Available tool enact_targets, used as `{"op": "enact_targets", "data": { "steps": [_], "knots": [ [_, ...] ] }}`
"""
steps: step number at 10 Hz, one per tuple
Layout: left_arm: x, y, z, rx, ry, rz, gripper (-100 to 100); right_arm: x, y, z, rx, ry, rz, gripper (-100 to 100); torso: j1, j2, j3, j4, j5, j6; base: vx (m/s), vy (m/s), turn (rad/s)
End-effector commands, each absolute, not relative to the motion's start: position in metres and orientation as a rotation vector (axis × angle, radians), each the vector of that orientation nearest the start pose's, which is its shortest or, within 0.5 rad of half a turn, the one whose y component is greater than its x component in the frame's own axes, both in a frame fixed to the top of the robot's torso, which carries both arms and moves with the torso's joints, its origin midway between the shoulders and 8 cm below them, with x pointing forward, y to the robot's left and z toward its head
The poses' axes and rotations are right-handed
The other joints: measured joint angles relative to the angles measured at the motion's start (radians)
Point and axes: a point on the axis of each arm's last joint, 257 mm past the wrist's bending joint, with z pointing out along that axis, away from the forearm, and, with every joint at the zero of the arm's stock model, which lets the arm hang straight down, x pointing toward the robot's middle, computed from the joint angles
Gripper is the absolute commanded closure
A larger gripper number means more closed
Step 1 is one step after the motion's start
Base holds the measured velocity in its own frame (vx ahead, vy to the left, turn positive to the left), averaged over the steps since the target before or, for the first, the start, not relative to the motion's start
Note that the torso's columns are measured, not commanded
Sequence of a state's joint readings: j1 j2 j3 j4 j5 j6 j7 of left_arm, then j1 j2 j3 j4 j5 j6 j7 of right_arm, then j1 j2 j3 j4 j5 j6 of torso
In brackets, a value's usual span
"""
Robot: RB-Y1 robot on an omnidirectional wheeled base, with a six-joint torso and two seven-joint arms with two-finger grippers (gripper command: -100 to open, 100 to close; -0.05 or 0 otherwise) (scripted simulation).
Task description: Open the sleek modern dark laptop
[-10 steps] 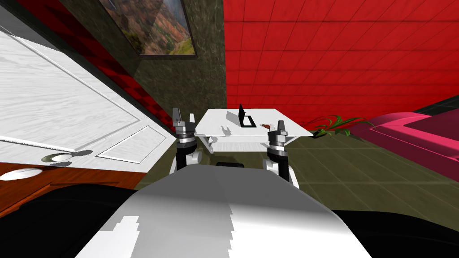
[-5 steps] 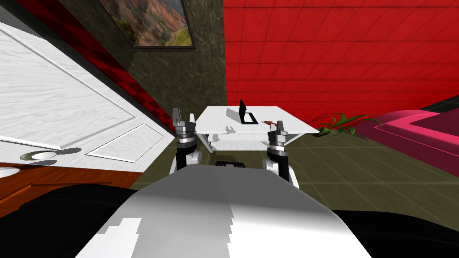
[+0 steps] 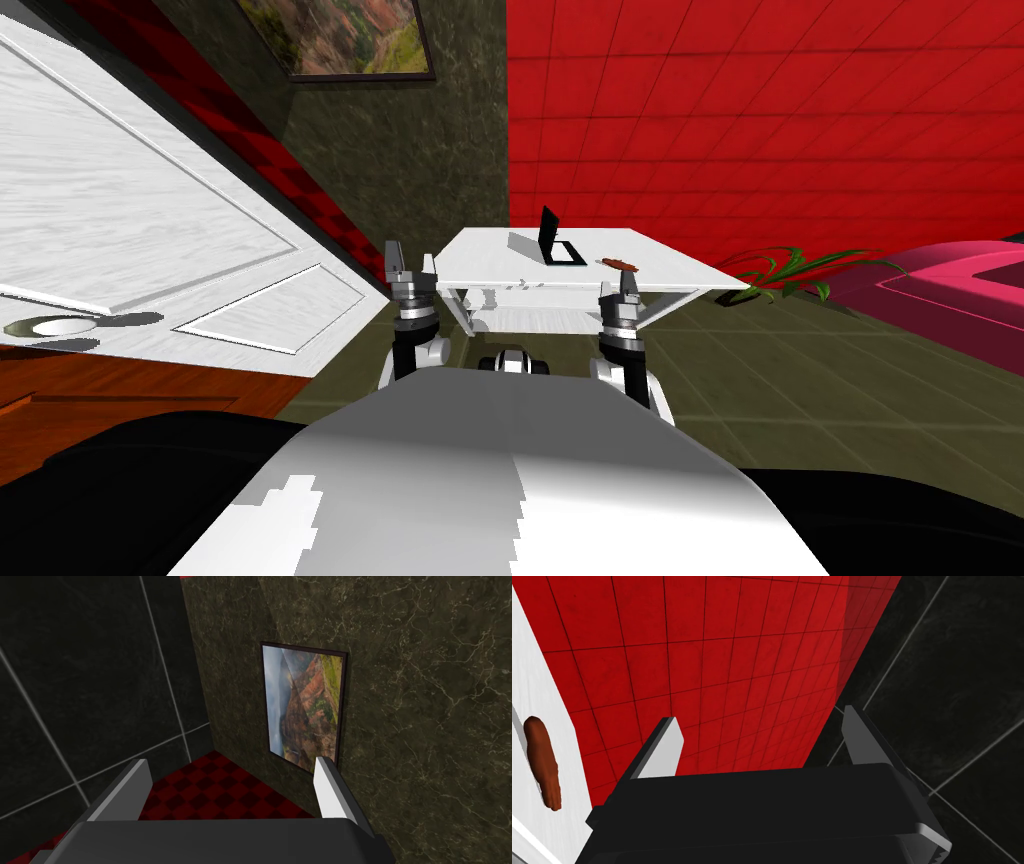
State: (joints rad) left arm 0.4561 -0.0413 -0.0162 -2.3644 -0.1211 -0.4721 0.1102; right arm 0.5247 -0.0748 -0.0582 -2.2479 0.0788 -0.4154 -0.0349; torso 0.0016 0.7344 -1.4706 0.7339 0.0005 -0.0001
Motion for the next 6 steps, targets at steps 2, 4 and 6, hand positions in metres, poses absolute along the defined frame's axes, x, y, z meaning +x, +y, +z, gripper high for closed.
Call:
{"op": "enact_targets", "data": {
  "steps": [2,4,6],
  "knots": [
    [0.334,0.257,0.07,-0.578,0.554,-1.374,0,0.353,-0.321,-0.039,0.644,0.917,1.016,-100,-0.001,0.003,-0.005,0.004,0.0,0.0,0.007,0.046,0.176],
    [0.334,0.257,0.07,-0.578,0.554,-1.374,0,0.345,-0.341,-0.057,0.624,0.997,0.895,-100,-0.001,0.003,-0.006,0.004,0.0,0.0,0.019,0.051,0.212],
    [0.334,0.257,0.07,-0.578,0.554,-1.374,0,0.334,-0.366,-0.075,0.6,1.084,0.755,-100,-0.002,0.004,-0.005,0.004,0.0,0.0,0.017,0.053,0.246]
  ]
}}
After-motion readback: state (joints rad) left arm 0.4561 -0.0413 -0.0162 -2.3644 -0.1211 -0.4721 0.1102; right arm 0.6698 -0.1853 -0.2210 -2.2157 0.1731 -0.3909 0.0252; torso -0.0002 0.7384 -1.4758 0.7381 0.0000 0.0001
